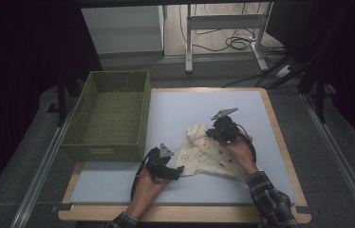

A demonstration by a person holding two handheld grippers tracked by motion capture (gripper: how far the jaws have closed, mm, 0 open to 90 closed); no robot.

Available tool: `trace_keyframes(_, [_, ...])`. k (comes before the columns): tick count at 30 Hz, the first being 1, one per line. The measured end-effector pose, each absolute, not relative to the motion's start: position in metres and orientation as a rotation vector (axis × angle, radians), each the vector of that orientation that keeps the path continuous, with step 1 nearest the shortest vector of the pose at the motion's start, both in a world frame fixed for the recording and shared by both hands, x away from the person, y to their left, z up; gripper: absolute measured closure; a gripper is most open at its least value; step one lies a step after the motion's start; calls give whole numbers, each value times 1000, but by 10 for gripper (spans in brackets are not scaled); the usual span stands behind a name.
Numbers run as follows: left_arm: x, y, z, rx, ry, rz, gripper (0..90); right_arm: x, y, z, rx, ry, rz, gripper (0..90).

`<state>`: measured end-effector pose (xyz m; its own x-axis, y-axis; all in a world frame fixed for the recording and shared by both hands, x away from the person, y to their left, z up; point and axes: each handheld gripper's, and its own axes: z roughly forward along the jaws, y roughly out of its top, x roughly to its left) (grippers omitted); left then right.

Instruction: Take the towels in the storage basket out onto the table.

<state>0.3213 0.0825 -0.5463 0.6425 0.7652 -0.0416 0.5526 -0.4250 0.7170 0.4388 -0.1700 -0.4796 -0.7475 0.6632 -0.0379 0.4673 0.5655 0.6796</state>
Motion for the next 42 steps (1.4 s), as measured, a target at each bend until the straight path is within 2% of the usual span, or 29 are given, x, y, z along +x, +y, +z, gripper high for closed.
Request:
trace_keyframes(9, [321, 82, -546, 2138, 1021, 378, 137, 460, -209, -445, 998, 2327, 818, 838])
trace_keyframes(12, [321, 82, -546, 2138, 1021, 377, 137, 473, -229, -448, 1086, 2284, 730, 696])
trace_keyframes(19, [322, 82, -546, 2139, 1022, 374, 136, 467, -267, -457, 1181, 2268, 774, 646])
trace_keyframes(24, [322, 82, -544, 2145, 1015, 369, 146, 460, -281, -464, 1225, 2276, 827, 645])
trace_keyframes(26, [325, 80, -542, 2153, 1006, 357, 213, 457, -285, -468, 1237, 2288, 846, 652])
trace_keyframes(28, [329, 75, -537, 2166, 992, 371, 234, 452, -287, -472, 1241, 2298, 863, 670])
trace_keyframes(32, [346, 65, -521, 2182, 951, 372, 339, 439, -289, -479, 1231, 2329, 898, 724])
trace_keyframes(35, [362, 57, -510, 2175, 916, 339, 416, 427, -289, -483, 1219, 2352, 913, 729])
trace_keyframes(39, [383, 41, -505, 2199, 865, 300, 574, 404, -291, -490, 1195, 2379, 940, 728])
trace_keyframes(42, [395, 28, -506, 2220, 854, 311, 623, 385, -294, -497, 1197, 2401, 962, 716])
